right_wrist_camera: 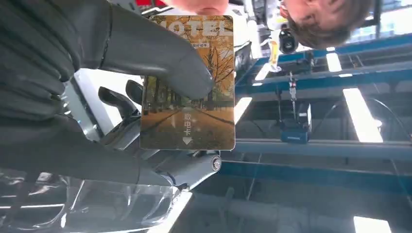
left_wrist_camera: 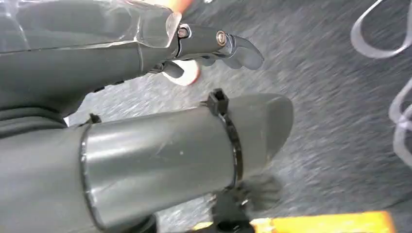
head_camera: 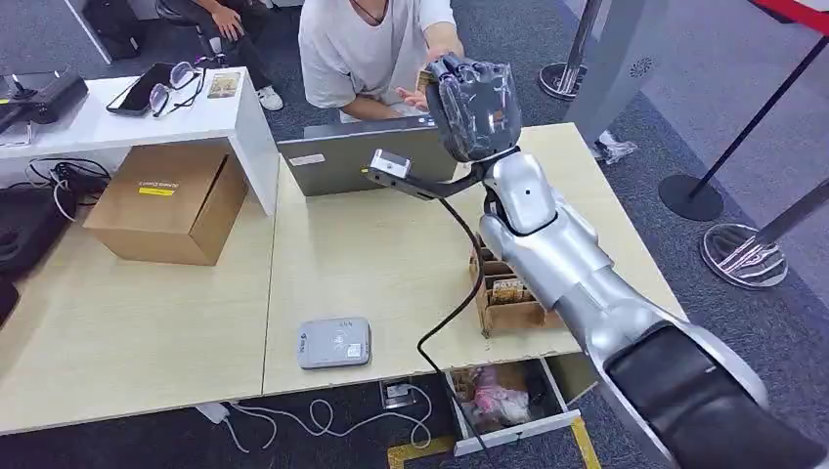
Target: Pass the card to the sensor for recognition and then transmit it.
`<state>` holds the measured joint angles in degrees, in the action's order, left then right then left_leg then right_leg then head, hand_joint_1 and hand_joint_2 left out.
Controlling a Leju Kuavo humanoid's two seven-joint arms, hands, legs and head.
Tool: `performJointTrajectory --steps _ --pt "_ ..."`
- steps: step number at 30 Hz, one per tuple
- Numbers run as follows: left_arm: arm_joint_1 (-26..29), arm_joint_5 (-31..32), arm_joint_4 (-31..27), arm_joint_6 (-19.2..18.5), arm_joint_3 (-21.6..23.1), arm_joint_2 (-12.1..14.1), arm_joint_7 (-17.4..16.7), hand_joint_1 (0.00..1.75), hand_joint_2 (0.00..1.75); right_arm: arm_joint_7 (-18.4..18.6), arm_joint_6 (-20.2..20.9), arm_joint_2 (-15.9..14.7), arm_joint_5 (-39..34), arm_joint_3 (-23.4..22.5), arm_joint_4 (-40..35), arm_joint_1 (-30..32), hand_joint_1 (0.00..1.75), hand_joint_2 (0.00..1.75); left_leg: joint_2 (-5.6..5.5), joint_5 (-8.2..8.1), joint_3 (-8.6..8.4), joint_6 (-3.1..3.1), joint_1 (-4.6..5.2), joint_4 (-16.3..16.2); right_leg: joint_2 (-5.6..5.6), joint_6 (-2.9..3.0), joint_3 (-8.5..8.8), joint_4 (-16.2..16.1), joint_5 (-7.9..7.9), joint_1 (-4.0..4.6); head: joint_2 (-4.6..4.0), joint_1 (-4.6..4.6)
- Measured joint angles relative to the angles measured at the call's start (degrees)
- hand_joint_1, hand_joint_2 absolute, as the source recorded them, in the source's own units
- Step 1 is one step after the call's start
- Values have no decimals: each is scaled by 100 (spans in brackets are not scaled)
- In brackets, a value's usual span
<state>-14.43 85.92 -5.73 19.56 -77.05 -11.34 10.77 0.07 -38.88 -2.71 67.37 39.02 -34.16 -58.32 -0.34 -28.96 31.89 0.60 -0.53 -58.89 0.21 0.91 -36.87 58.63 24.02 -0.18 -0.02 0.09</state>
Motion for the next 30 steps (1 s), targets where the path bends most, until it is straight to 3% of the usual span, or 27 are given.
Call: performJointTrajectory --steps 7,9,18,19,20,21,24,25,30 --pt "-114 0 0 -109 -31 4 -244 0 0 199 48 77 328 177 282 -137 175 175 0 0 0 0 0 0 0 0 1 0 0 0 0 0" --pt "-181 -2 0 -105 -179 7 -336 0 0 529 153 236 726 505 618 -273 175 175 1 1 -1 0 0 0 1 0 0 1 0 0 0 -2" --pt "-205 -2 0 -91 -326 7 -364 0 0 660 328 426 787 653 782 -343 171 175 1 1 -1 0 0 0 1 0 0 0 0 0 0 -2" --pt "-206 0 0 -91 -332 7 -366 0 0 677 361 430 784 656 791 -344 17 175 0 1 -1 0 0 0 1 0 0 0 0 0 0 -2" --pt "-207 0 0 -91 -337 4 -369 0 0 701 398 430 784 656 800 -344 17 175 0 1 -1 0 0 0 1 0 0 0 0 0 0 0" --pt "-208 0 0 -91 -343 7 -384 0 0 710 422 430 780 656 810 -344 0 175 0 1 -1 0 0 0 1 0 0 0 0 0 0 -2" --pt "-214 0 0 -87 -350 4 -401 0 0 767 498 430 780 656 841 -342 0 175 1 1 -1 0 1 0 1 0 0 -1 0 0 0 -2" --pt "-217 0 0 -83 -350 4 -408 0 0 776 498 430 784 656 845 -343 0 0 1 1 -2 0 1 0 1 0 0 -1 0 0 0 -2" --pt "-244 0 0 -63 -350 2 -445 0 0 835 487 430 815 656 865 -341 0 0 1 1 -2 0 0 0 2 0 0 0 0 1 0 -2"
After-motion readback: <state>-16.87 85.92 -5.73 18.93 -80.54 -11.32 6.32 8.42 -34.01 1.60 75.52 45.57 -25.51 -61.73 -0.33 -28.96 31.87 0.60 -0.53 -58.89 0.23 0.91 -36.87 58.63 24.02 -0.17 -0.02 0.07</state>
